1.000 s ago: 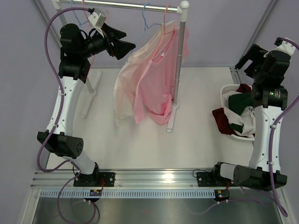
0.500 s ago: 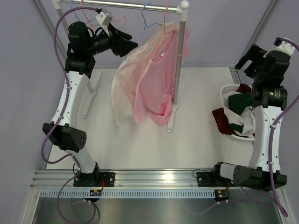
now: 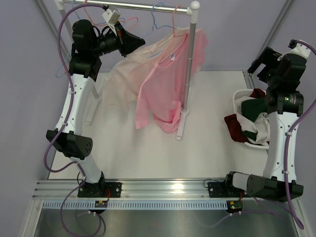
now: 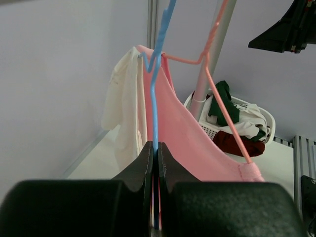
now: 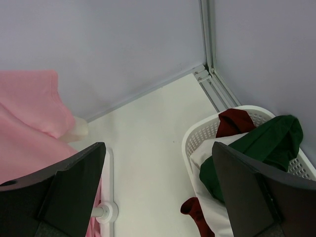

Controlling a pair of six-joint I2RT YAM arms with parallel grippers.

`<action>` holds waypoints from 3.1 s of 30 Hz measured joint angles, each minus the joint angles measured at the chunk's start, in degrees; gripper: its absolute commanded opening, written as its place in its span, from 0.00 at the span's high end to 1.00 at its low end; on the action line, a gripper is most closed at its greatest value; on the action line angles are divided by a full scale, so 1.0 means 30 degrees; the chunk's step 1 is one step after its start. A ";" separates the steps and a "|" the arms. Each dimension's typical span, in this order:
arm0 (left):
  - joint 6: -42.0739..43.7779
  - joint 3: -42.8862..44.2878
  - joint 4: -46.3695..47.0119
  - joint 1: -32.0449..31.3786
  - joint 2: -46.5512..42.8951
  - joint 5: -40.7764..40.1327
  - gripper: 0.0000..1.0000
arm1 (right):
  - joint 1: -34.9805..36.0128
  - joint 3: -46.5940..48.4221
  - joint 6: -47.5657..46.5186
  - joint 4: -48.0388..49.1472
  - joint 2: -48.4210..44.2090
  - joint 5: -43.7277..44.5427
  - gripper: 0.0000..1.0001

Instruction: Remove the t-shirt from the hanger

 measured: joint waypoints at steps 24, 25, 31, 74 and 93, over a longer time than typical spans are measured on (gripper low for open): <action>0.1668 0.0393 -0.1625 -0.0066 -0.3759 -0.4087 1.00 | 0.0729 0.0007 -0.0117 -0.0007 0.0000 -0.0503 0.00; 0.1727 0.0372 -0.1654 -0.0066 -0.4080 -0.4335 0.97 | 0.0772 0.0007 -0.0138 -0.0015 0.0000 -0.0510 0.00; 0.1909 -0.2273 -0.1617 -0.0080 -0.6652 -0.6448 0.97 | 0.1290 0.0007 -0.0197 -0.0015 0.0000 -0.0794 0.01; -0.4036 -2.1026 -0.2637 -0.0313 -1.6232 -2.2826 1.00 | 2.2141 -0.0051 -0.0823 0.0022 0.2470 -0.8051 0.01; -0.8808 -1.7806 -0.5617 -0.1188 -1.2604 -3.1918 1.00 | 2.4254 0.1829 -0.0277 0.5501 0.9435 -0.9326 0.02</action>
